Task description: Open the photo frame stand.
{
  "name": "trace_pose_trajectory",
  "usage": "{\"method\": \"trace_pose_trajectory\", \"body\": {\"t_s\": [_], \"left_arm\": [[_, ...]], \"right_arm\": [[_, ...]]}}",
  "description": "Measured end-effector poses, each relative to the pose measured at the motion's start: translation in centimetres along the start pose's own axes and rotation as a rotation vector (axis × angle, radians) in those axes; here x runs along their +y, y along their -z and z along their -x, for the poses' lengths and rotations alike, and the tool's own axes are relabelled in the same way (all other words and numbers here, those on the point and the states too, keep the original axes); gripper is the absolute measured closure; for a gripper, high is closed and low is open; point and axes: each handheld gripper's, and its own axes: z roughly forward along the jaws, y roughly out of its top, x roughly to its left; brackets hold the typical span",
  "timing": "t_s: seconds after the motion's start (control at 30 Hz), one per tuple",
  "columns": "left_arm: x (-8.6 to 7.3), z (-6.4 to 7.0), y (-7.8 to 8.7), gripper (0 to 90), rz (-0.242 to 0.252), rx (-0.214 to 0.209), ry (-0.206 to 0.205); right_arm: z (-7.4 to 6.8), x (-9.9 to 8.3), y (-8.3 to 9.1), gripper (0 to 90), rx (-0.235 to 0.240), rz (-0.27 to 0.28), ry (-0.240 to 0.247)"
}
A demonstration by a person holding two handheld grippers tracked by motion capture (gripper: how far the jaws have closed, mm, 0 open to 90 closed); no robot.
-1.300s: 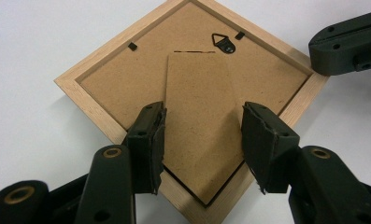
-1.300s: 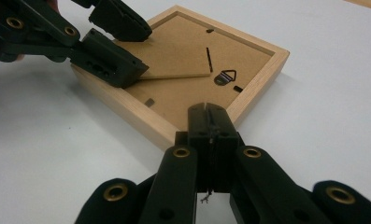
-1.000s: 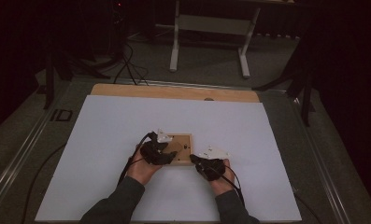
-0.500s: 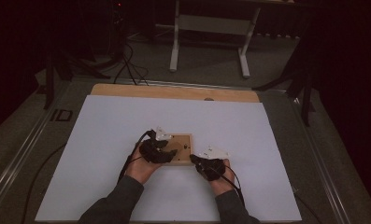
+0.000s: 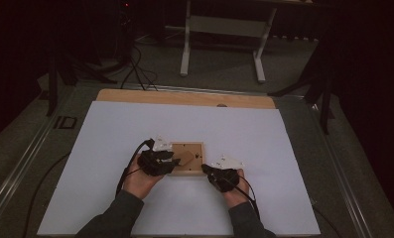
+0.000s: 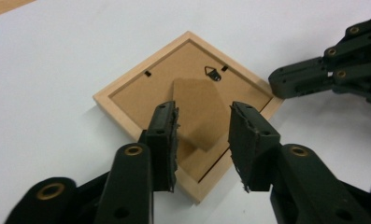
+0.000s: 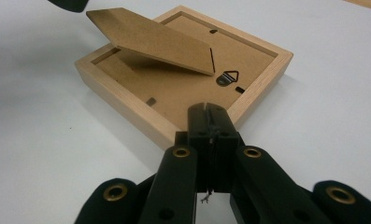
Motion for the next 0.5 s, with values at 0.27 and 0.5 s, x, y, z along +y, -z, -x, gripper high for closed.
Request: {"method": "trace_pose_trajectory", "body": {"t_s": [0.27,0.5], "left_arm": [[-1.0,0.0,0.5,78.2,-0.011,0.008,-0.011],[-1.7,0.2,0.1,89.5,-0.061,0.019,-0.024]], "right_arm": [[0.0,0.0,0.0,89.4,0.000,0.001,-0.001],[0.0,0.0,0.0,89.4,-0.001,0.001,-0.001]]}}
